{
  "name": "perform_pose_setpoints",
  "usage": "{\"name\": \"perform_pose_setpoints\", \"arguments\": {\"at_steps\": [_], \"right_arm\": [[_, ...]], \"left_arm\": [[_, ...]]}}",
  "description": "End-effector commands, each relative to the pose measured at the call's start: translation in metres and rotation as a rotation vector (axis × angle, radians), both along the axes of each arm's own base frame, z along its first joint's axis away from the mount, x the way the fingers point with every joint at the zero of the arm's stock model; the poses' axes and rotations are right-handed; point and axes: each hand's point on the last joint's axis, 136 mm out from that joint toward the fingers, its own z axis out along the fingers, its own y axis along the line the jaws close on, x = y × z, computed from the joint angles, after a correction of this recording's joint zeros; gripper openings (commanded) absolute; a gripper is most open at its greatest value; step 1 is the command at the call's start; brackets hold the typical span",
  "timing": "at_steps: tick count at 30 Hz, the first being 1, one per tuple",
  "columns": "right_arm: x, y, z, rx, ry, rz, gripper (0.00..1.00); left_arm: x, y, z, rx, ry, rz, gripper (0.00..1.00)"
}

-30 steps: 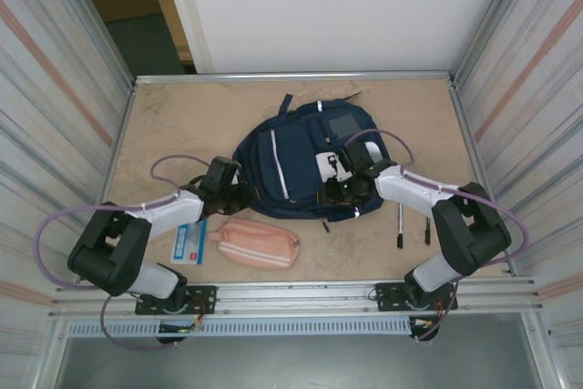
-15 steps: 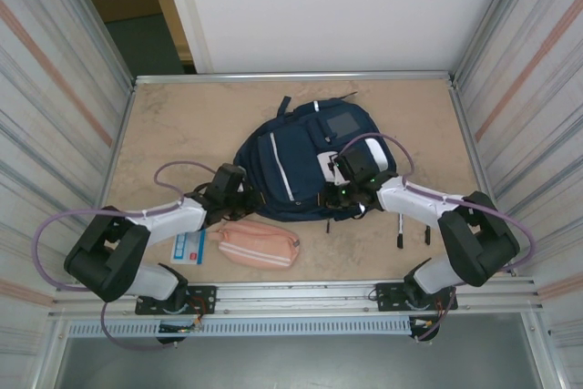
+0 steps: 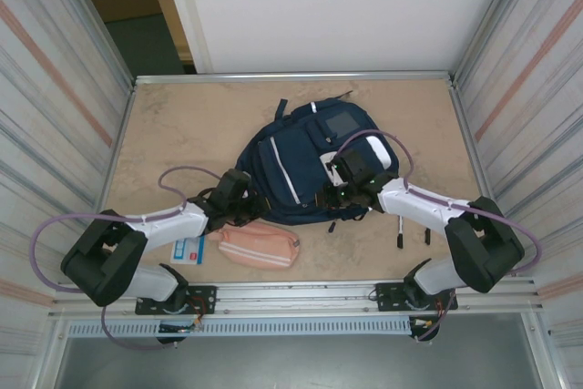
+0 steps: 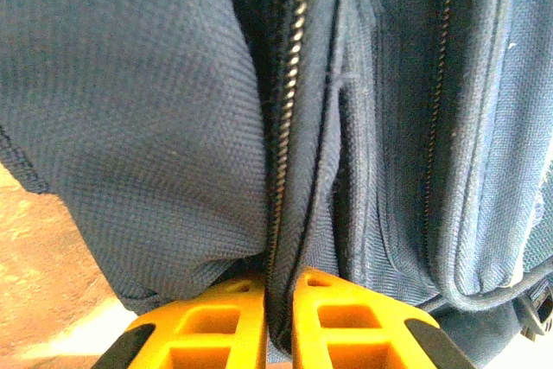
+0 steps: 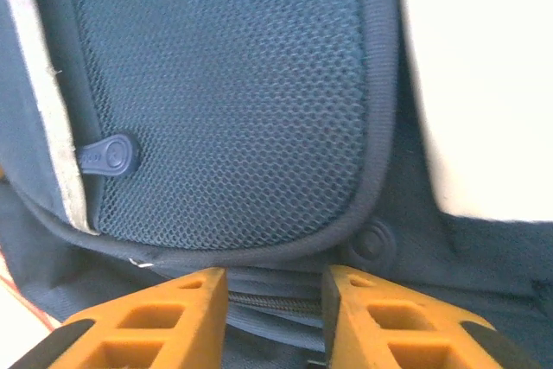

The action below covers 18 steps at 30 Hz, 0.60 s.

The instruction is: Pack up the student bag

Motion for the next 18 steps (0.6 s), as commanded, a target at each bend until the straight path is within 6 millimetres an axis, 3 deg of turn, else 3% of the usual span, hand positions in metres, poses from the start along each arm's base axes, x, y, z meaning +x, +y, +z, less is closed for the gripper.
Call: {"name": "perform_pose_setpoints", "arguments": {"at_steps": [1, 5, 11, 15, 18], "right_arm": [[0.004, -0.020, 0.015, -0.051, -0.032, -0.051, 0.38], [0.007, -0.030, 0.015, -0.089, -0.024, -0.059, 0.41], [0.011, -0.017, 0.006, -0.066, 0.035, -0.031, 0.42], [0.014, -0.012, -0.009, -0.066, 0.049, -0.029, 0.40], [0.020, -0.021, -0.025, -0.161, 0.065, -0.061, 0.37]], "left_arm": [[-0.017, 0.006, -0.012, 0.026, 0.062, -0.002, 0.13], [-0.016, 0.004, -0.012, 0.015, 0.070, 0.008, 0.13], [-0.013, -0.004, -0.009, 0.001, 0.072, -0.016, 0.13], [-0.013, -0.010, -0.005, -0.016, 0.069, -0.025, 0.13], [-0.014, -0.009, -0.006, -0.002, 0.065, -0.017, 0.13]]}}
